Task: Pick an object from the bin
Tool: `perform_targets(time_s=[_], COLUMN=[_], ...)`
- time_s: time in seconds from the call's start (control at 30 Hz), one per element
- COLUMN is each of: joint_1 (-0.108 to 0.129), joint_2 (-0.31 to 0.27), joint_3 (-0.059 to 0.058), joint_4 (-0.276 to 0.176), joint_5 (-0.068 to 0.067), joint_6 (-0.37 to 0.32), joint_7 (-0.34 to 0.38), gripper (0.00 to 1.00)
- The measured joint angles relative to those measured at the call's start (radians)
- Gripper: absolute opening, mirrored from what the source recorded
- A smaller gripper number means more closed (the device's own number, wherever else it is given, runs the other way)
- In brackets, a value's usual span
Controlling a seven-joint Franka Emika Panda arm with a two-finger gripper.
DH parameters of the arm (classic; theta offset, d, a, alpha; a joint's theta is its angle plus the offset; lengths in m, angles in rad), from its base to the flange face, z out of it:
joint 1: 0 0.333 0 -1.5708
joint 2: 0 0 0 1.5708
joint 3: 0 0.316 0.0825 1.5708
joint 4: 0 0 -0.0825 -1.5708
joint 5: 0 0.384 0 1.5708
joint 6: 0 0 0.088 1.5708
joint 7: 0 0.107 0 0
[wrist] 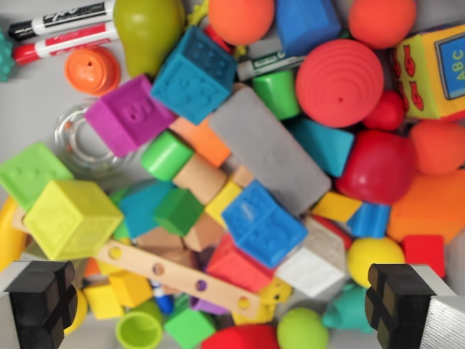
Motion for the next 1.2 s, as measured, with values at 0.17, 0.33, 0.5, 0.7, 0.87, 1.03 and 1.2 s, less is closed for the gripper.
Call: perform_targets(time_s=[0.17, 0.33, 0.5, 0.7, 0.87, 1.03, 1.2], joint_1=[0.0, 0.0, 0.0, 0.001, 0.002, 0.005, 0.009], joint_2=[0.0, 0.0, 0.0, 0.002, 0.006, 0.012, 0.018], joint_3=[0.0, 0.0, 0.0, 0.0, 0.001, 0.001, 0.002], joint_4=[0.0, 0.0, 0.0, 0.0, -0.001, -0.003, -0.004], joint_5=[0.0, 0.0, 0.0, 0.0, 0.0, 0.0, 0.0], joint_6=[0.0, 0.0, 0.0, 0.0, 0.003, 0.011, 0.019], joint_7=[0.0, 0.0, 0.0, 0.011, 0.026, 0.049, 0.075], gripper=[1.0, 1.0, 1.0, 1.0, 1.0, 1.0, 1.0])
